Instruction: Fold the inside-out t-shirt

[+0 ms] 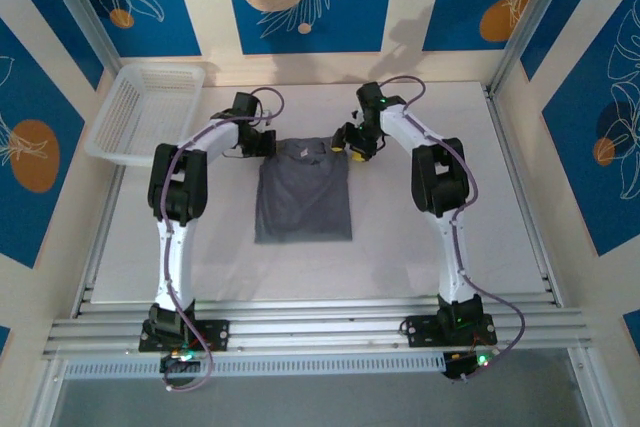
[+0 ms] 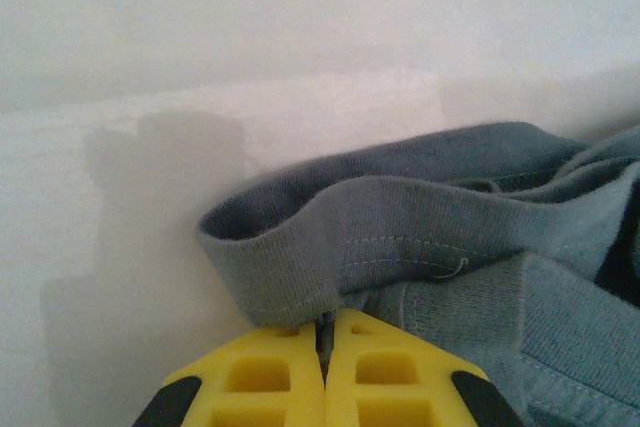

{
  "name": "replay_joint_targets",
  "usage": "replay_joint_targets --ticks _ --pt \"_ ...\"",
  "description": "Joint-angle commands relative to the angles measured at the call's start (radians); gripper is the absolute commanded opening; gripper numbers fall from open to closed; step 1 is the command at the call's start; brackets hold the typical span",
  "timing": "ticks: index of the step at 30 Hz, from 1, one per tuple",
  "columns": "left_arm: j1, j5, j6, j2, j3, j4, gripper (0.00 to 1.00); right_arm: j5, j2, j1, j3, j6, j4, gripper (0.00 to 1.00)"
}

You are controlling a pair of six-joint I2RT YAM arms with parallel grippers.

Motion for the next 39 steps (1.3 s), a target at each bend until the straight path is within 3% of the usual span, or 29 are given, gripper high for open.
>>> replay_joint_targets --ticks 1,6,11,15,19,25,27,30,35,39 --pt "-0.012 0.061 0.011 -0.007 -0.035 -0.047 0.00 -0.083 0.054 0.026 0.064 0.010 0.027 0.61" --pt "-0.017 0.057 0.013 -0.012 -0.043 -0.055 0.00 -0.145 0.109 0.036 0.090 0.069 0.070 0.49" --pt "-0.016 0.045 0.018 -0.012 -0.040 -0.068 0.00 -0.136 0.125 0.037 0.114 0.057 0.030 0.18" --pt "-0.008 0.093 -0.011 -0.018 -0.050 -0.040 0.00 -0.159 0.097 0.022 0.125 0.039 0.024 0.00" --pt "0.023 0.190 -0.082 -0.082 -0.033 0.006 0.00 -0.182 0.049 0.010 0.198 0.008 -0.016 0.00" --pt "0.094 0.297 -0.228 -0.278 0.077 0.051 0.00 -0.227 -0.035 -0.001 0.448 -0.006 -0.072 0.00" --pt "0.109 0.298 -0.260 -0.368 0.077 0.076 0.00 -0.336 -0.107 -0.019 0.290 0.153 0.090 0.00" --pt "0.111 0.274 -0.253 -0.500 0.026 0.091 0.00 -0.398 -0.192 -0.012 0.140 0.234 0.216 0.00" --pt "0.109 0.255 -0.233 -0.676 -0.222 0.110 0.00 -0.335 -0.338 0.069 -0.085 0.113 0.329 0.00" --pt "0.111 0.276 -0.212 -0.777 -0.474 0.140 0.00 -0.272 -0.481 0.107 -0.435 0.151 0.628 0.00"
